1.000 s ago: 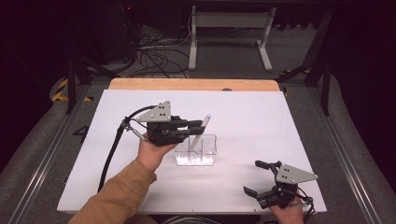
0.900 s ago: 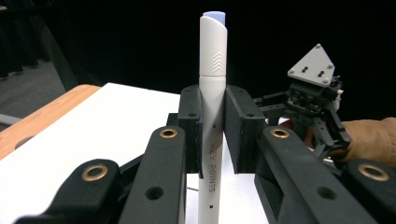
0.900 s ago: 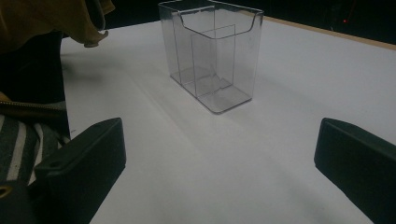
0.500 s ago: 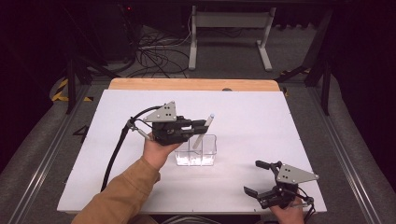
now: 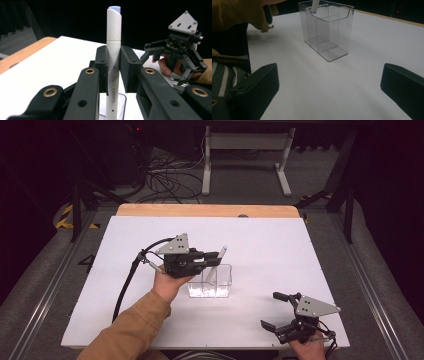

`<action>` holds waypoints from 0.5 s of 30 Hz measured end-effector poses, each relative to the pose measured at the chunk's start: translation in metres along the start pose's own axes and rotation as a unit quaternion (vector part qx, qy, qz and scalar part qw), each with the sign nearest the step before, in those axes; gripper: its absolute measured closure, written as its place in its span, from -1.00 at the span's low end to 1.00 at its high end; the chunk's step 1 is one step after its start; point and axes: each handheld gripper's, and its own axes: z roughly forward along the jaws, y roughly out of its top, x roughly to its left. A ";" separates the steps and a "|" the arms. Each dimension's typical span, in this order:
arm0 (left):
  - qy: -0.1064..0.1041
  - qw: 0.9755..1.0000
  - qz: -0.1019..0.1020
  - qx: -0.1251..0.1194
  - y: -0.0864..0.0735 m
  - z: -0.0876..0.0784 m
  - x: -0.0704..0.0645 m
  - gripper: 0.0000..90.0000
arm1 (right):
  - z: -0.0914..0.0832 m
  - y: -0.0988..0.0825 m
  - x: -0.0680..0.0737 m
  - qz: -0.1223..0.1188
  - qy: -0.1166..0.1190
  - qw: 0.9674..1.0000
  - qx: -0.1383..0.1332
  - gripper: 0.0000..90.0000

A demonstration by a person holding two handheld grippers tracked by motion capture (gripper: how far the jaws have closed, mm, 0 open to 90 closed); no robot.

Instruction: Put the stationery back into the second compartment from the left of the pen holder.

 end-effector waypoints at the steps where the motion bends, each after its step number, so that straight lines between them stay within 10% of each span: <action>1: 0.000 1.000 -0.002 0.002 -0.002 0.001 0.000 0.73 | 0.000 0.000 0.000 -0.001 0.000 1.000 0.000 -0.95; 15: 0.006 1.000 -0.005 0.030 -0.017 0.009 0.001 0.73 | 0.001 0.000 0.000 -0.004 0.004 1.000 -0.001 -0.95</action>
